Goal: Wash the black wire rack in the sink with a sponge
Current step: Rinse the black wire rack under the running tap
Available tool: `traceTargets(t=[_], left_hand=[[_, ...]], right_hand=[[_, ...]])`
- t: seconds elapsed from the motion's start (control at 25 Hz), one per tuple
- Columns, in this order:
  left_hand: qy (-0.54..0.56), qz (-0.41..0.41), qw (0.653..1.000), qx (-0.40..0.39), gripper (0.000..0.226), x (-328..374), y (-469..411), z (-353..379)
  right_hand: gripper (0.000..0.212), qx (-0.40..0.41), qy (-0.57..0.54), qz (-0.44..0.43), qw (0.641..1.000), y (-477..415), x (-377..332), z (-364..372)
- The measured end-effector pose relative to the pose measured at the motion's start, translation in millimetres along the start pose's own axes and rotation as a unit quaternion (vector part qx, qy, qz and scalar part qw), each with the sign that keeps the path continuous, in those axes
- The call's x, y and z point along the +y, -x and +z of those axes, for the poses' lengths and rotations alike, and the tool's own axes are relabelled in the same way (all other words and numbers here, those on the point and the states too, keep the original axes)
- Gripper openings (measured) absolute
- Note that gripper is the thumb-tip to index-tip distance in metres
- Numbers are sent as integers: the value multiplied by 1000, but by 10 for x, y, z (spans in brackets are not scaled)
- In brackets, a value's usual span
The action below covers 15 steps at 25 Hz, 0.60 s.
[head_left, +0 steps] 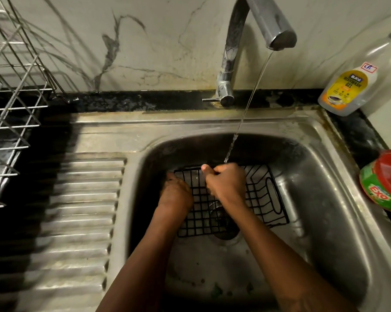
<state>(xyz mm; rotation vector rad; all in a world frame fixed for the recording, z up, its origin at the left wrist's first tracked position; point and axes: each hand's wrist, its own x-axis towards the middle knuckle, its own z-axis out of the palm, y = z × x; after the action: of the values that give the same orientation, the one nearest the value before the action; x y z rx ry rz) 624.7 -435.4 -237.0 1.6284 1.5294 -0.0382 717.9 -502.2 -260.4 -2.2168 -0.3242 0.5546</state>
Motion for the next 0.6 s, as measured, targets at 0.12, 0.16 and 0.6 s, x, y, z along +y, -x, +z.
traceTargets(t=[0.12,0.16,0.6], left_hand=[[-61,2,998,6,59,98,6,50],[-66,-5,998,2,60,123,-15,74],[-299,150,940,-68,64,116,-9,124]], right_hand=[[12,86,144,-282,945,-92,144,-24],[15,75,164,-326,928,-142,146,13],[29,-33,297,-370,879,-314,300,-79]])
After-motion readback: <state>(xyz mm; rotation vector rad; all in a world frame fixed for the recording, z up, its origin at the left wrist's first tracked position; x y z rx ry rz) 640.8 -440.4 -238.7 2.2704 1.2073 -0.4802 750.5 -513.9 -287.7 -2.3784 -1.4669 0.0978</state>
